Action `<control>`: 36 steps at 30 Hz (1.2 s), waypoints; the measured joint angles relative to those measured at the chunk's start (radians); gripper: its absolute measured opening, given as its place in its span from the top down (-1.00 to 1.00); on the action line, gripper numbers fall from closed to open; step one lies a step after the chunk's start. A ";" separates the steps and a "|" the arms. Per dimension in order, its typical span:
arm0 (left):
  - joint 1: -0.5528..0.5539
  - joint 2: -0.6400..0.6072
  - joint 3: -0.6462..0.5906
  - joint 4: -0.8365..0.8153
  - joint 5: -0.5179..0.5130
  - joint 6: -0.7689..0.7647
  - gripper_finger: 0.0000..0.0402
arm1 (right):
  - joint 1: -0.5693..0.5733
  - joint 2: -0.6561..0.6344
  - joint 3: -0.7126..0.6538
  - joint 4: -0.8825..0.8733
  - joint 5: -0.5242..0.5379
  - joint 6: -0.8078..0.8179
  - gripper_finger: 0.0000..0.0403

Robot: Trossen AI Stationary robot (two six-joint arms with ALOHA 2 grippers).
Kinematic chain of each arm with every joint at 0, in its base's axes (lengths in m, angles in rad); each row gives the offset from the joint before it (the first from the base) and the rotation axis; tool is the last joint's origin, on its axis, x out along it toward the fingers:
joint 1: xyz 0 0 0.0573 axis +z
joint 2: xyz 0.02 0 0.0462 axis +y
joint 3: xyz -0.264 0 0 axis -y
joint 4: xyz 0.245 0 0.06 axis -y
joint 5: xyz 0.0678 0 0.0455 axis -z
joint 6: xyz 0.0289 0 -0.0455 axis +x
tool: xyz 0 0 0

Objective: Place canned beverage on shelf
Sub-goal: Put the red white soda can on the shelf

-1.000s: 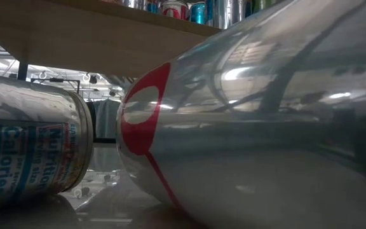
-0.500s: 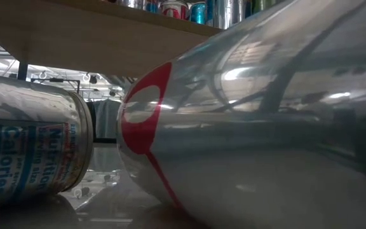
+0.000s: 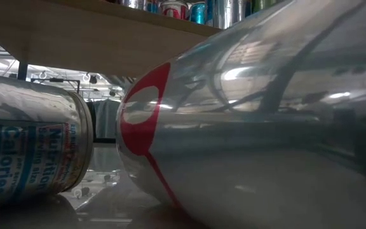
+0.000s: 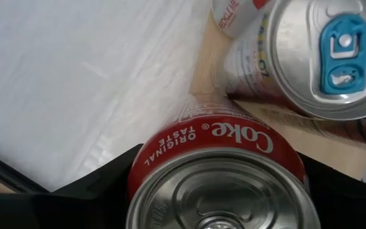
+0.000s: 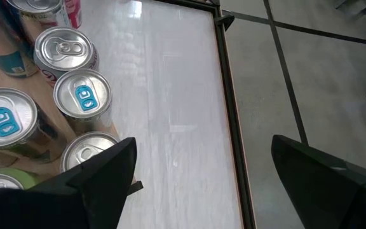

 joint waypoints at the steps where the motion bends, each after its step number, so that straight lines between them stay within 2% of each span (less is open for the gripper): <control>1: -0.001 0.003 0.000 -0.001 0.000 0.001 -0.43 | 0.000 0.000 0.000 0.000 0.000 0.000 -0.77; 18: -0.043 0.054 0.000 0.000 -0.019 0.003 -0.44 | 0.000 0.000 0.000 -0.001 0.000 0.000 -0.77; 28: -0.046 0.063 0.000 0.001 -0.020 0.009 -0.62 | 0.000 0.000 0.000 -0.001 0.000 0.000 -0.77; 36: -0.046 0.063 0.000 0.003 -0.021 0.010 -0.64 | 0.000 0.000 0.000 -0.001 0.000 0.000 -0.77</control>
